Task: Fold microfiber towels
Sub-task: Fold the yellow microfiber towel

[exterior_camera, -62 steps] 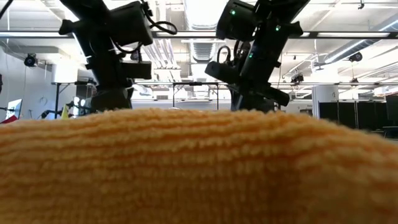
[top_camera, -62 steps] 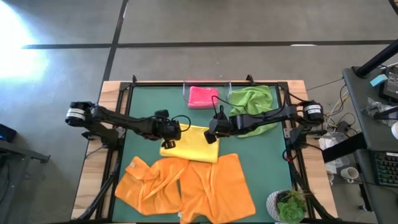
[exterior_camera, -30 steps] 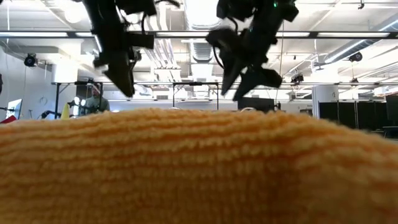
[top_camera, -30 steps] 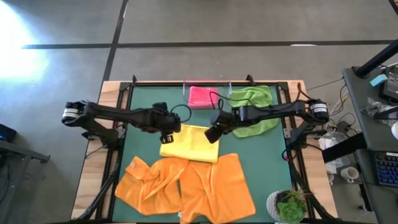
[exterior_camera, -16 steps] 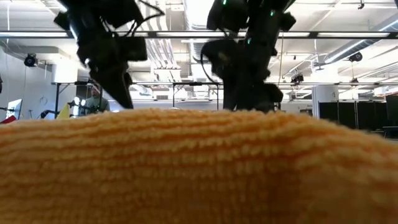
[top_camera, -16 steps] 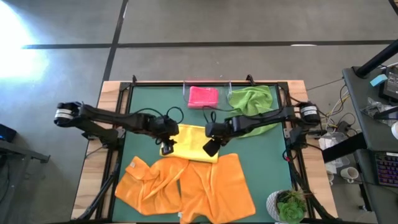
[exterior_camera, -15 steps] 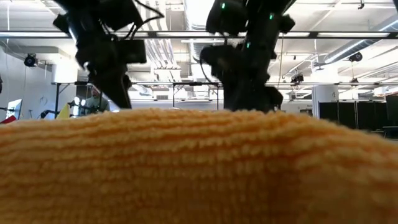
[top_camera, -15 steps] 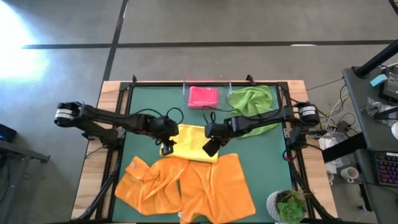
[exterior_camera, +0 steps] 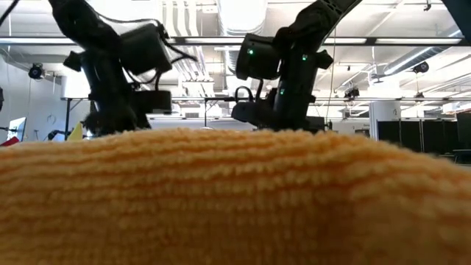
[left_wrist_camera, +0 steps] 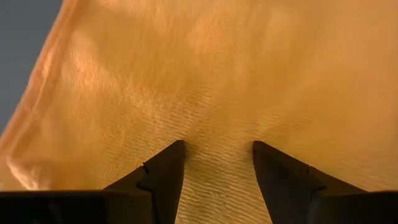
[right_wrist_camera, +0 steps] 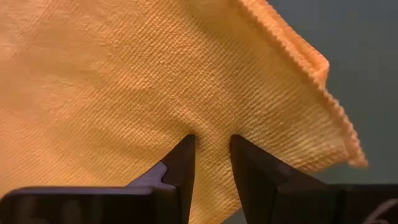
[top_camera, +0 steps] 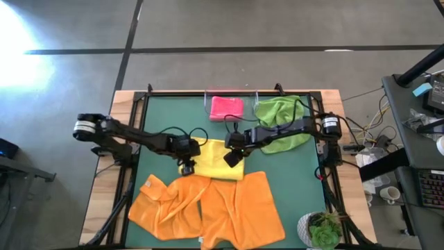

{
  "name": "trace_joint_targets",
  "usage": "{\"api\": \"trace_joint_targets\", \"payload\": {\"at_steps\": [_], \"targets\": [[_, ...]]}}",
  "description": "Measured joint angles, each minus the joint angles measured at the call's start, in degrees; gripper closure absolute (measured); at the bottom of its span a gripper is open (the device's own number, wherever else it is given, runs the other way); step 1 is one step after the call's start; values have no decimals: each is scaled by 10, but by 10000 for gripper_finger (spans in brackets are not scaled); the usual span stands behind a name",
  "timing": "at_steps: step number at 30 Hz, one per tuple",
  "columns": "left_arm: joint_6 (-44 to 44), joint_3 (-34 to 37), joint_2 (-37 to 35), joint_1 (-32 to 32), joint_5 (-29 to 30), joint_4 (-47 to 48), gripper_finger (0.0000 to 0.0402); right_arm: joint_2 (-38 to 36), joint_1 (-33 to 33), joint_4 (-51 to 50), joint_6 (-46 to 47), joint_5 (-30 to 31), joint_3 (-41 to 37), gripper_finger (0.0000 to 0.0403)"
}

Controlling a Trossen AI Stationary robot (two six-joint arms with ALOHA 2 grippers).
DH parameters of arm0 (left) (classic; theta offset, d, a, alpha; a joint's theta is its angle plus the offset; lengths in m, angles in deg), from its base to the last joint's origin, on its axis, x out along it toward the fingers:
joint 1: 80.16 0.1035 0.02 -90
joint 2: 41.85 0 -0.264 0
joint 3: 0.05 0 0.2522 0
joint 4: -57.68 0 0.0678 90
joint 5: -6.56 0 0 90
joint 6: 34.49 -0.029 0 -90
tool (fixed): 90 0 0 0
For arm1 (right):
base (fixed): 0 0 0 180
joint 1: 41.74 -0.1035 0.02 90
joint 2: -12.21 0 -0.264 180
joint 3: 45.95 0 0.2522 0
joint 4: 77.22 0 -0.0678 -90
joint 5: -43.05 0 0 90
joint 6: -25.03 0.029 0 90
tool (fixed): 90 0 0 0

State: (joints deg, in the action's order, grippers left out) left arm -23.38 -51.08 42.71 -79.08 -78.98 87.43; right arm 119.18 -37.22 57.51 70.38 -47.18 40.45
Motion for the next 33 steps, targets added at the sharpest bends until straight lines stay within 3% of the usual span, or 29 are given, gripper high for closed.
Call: {"api": "trace_joint_targets", "payload": {"at_steps": [7, 11, 20, 26, 33], "targets": [[1, -15, 57, 10, 144, -24, 226, 0, 25, 1, 13, 25, -1, 348], [-1, -26, 65, 20, 196, -28, 226, 0, 40, 0, 30, 52, -1, 355], [-25, -37, 4, 23, 187, 26, 226, -16, 38, -90, -5, 44, 44, 355], [24, -36, -61, 22, 158, 55, 226, -53, 35, -147, -49, 46, 77, 355], [52, -39, -113, 14, 132, -45, 226, -126, 34, -180, -71, 77, 75, 355]]}}
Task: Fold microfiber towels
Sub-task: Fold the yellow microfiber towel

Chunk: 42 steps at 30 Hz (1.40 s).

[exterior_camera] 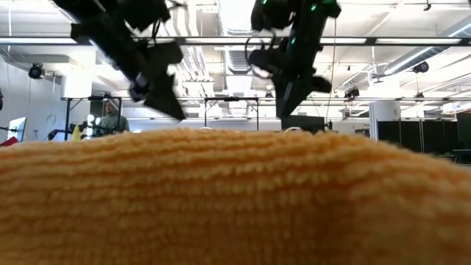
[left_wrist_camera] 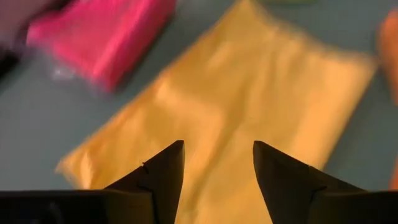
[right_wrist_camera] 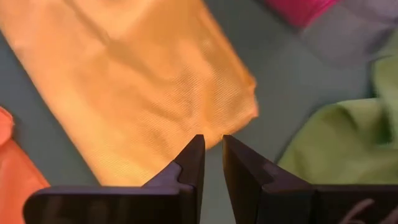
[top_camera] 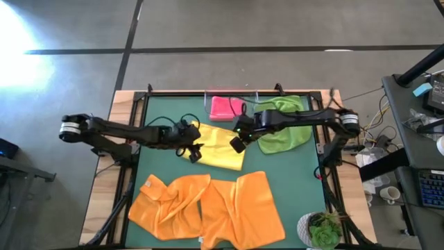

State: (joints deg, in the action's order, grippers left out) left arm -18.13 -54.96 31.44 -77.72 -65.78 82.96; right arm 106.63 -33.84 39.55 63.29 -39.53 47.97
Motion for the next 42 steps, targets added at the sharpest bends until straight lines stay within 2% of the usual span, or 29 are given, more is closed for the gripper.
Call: {"api": "trace_joint_targets", "payload": {"at_steps": [6, 11, 15, 18, 25, 29, 37, 42], "targets": [[-7, 1, 6, -29, -1, -179, 226, -56, -5, 7, 0, 37, -25, 355], [-7, -2, 54, -49, -2, -296, 226, -80, -5, 15, -34, 42, -62, 355], [-3, -2, 108, -53, -2, -352, 226, -85, -3, 20, -65, 25, -88, 355], [-2, -14, 152, -57, -1, -355, 226, -88, -4, 22, -94, -1, -105, 355], [-2, -77, 263, -80, -2, -359, 226, -90, 5, 28, -138, -6, -130, 355], [-1, -110, 308, -89, -2, -350, 226, -90, 19, 40, -177, -34, -136, 355], [29, -144, 337, -88, -1, -234, 226, -91, 36, 43, -242, -47, -137, 355], [68, -140, 346, -89, -2, -205, 226, -91, 36, 50, -262, -49, -137, 355]]}}
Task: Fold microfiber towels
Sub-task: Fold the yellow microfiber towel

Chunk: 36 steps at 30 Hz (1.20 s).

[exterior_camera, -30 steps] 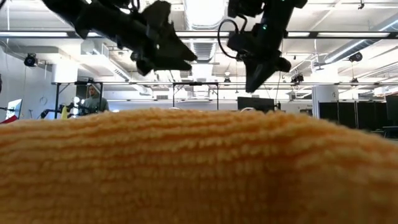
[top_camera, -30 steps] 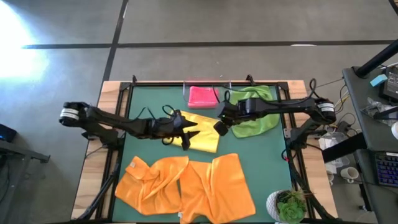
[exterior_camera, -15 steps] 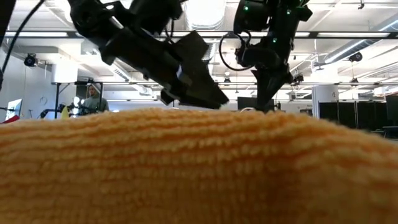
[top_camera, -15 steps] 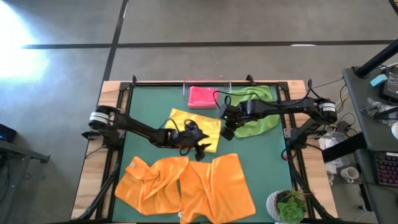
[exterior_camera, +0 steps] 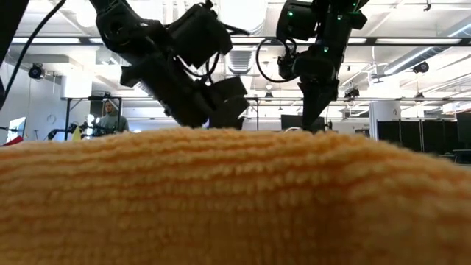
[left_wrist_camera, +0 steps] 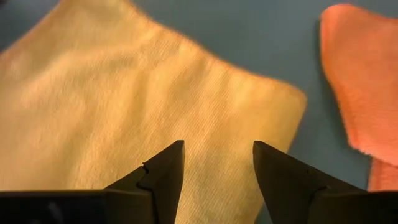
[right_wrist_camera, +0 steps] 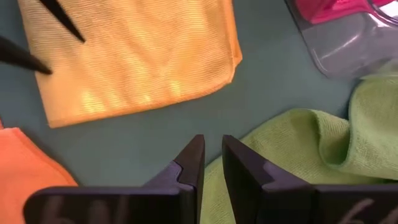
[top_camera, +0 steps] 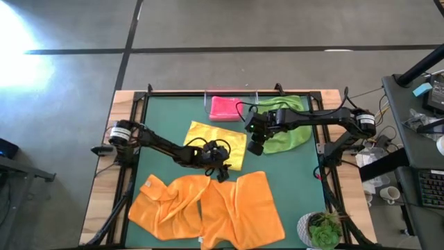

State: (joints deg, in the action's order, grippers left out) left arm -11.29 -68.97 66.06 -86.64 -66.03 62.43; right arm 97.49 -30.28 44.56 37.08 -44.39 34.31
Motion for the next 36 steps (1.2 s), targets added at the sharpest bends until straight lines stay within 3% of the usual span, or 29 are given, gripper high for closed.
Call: {"api": "trace_joint_targets", "payload": {"at_steps": [9, 18, 23, 28, 31, 36], "targets": [[6, -8, -22, -7, -9, 194, 226, 0, 0, 2, 1, 0, -2, 355], [-154, 1, -93, -7, -36, 413, 226, 0, -1, 3, 47, 0, -2, 355], [-226, 5, -134, -6, -4, 549, 226, 0, 0, 5, 59, 0, -2, 355], [-215, 5, -186, -8, 15, 573, 226, 0, -1, 38, 60, 0, -2, 355], [-159, 4, -223, -16, -6, 570, 226, 0, 0, 74, 30, -7, -2, 355], [-70, 4, -256, -51, -34, 556, 226, 0, -1, 133, -48, -83, -2, 340]]}}
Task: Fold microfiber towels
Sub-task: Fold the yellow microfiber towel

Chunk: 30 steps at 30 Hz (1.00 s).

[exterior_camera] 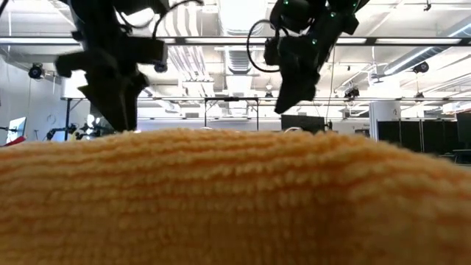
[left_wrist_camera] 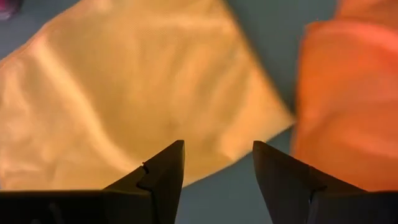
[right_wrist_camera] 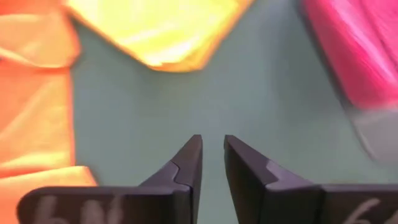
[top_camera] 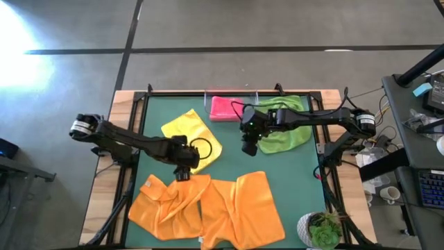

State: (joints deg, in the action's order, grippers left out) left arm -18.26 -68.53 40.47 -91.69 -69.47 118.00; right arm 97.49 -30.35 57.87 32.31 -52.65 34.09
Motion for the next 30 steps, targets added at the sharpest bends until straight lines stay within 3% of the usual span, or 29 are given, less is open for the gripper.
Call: {"api": "trace_joint_targets", "payload": {"at_steps": [5, 11, 17, 30], "targets": [[4, 5, 13, -49, -1, -64, 226, 9, 0, 38, -98, -49, 0, 309], [14, 3, 75, -76, 4, -76, 226, 41, 0, 71, -237, -54, 0, 285], [15, -8, 118, -74, 16, -68, 226, 68, 0, 74, -248, -54, 0, 282], [11, 2, 113, -72, 35, -32, 226, 76, 0, 75, -243, -54, 0, 282]]}}
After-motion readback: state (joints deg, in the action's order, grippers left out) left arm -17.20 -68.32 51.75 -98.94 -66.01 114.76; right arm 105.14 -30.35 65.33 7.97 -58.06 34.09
